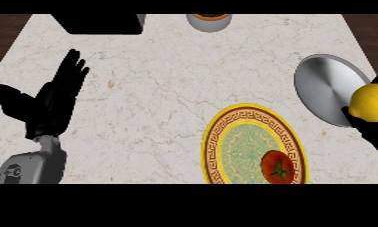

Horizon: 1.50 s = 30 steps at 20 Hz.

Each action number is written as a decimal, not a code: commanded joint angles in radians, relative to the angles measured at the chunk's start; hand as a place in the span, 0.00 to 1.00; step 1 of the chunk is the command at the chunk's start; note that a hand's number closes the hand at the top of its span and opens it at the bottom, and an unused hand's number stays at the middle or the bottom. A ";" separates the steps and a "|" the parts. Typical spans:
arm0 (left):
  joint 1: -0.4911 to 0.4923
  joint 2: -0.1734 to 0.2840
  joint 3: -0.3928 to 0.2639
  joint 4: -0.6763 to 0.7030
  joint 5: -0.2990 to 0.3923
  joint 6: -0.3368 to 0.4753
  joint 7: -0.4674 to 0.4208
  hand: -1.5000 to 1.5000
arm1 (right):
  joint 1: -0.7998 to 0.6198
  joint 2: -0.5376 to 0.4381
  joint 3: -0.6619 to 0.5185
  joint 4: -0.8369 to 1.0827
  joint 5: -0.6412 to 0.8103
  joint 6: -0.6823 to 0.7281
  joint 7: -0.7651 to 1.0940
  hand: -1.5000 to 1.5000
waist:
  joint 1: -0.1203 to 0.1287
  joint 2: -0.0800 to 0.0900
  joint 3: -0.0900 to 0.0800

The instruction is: Pick the lemon from the plate and place it in the pan

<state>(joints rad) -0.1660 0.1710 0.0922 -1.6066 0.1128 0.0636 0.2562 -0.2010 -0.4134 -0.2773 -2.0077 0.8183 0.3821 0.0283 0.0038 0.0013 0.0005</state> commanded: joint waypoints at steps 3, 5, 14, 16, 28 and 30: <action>0.025 0.027 0.039 -0.019 0.037 -0.037 -0.003 0.50 | -0.080 -0.093 -0.163 0.331 -0.066 -0.109 -0.199 1.00 | 0.006 0.001 0.000; 0.003 0.001 0.021 0.029 0.016 -0.031 -0.044 0.50 | -0.151 -0.082 -0.111 0.477 -0.027 -0.168 -0.230 1.00 | 0.007 0.002 0.000; -0.024 -0.019 -0.005 0.019 -0.015 0.002 -0.002 0.50 | -0.324 -0.156 -0.107 1.031 -0.026 -0.311 -0.562 1.00 | 0.018 0.004 0.001; -0.008 0.006 0.021 0.009 0.006 -0.030 -0.034 0.50 | -0.296 -0.121 -0.081 1.115 0.020 -0.411 -0.635 1.00 | 0.019 0.005 0.001; -0.012 -0.017 -0.016 -0.022 -0.021 -0.008 0.022 0.50 | -0.489 -0.177 -0.126 1.656 0.068 -0.451 -0.628 0.00 | 0.034 0.012 0.003; 0.006 -0.027 -0.018 0.010 -0.021 -0.022 -0.023 0.50 | -0.533 -0.163 -0.128 1.702 0.064 -0.438 -0.613 0.00 | 0.033 0.012 0.002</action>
<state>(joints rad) -0.1749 0.1442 0.0735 -1.6037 0.0892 0.0531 0.2443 -0.6833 -0.5724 -0.3924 -0.4277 0.8899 -0.0636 -0.5555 0.0362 0.0132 0.0027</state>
